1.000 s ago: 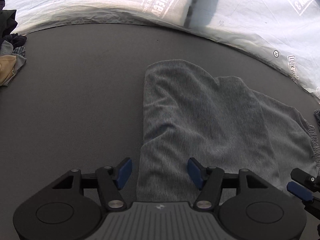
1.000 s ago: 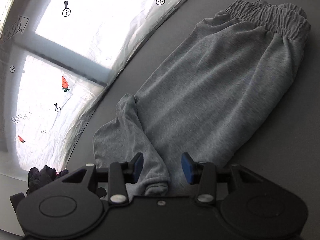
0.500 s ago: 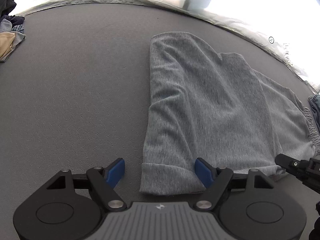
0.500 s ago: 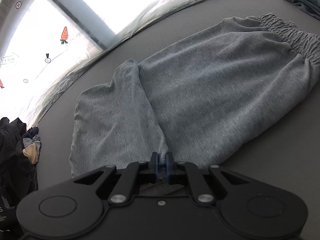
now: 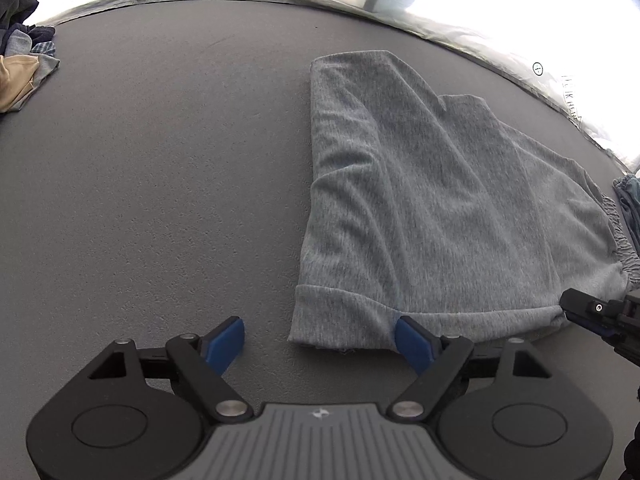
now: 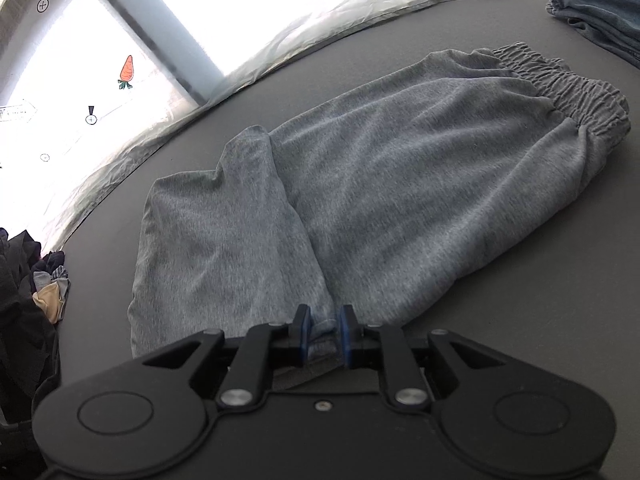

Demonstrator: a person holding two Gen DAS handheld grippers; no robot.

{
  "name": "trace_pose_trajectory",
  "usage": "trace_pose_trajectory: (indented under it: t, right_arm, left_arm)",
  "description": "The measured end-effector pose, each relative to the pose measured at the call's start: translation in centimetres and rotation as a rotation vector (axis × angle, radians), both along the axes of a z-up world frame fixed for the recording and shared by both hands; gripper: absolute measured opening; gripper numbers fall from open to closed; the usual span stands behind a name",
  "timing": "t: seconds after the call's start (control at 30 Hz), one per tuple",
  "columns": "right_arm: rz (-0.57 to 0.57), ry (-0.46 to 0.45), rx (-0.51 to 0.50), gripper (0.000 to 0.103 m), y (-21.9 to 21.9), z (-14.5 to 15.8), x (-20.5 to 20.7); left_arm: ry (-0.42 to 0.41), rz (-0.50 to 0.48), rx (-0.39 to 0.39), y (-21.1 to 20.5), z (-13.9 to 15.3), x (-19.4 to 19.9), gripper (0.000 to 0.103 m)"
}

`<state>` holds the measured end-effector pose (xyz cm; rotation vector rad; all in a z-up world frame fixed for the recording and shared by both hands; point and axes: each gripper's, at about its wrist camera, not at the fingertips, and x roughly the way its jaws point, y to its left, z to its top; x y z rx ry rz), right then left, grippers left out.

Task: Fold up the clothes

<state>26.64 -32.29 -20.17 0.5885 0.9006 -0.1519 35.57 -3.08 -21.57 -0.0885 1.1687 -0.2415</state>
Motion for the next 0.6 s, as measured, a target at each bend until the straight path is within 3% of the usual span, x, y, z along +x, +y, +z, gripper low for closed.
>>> trace_pose_trajectory:
  t: [0.3, 0.5, 0.6]
  right_arm:
    - [0.05, -0.026, -0.051, 0.029, -0.8, 1.9, -0.7]
    - [0.104, -0.053, -0.07, 0.035, -2.0, 2.2, 2.7]
    - [0.138, -0.065, -0.056, 0.036, -2.5, 1.6, 6.3]
  left_arm:
    - [-0.027, 0.042, 0.045, -0.9, 1.8, 0.0, 0.083]
    - [-0.02, 0.121, -0.002, -0.9, 1.8, 2.5, 0.083]
    - [-0.026, 0.138, 0.018, -1.2, 1.5, 4.5, 0.083]
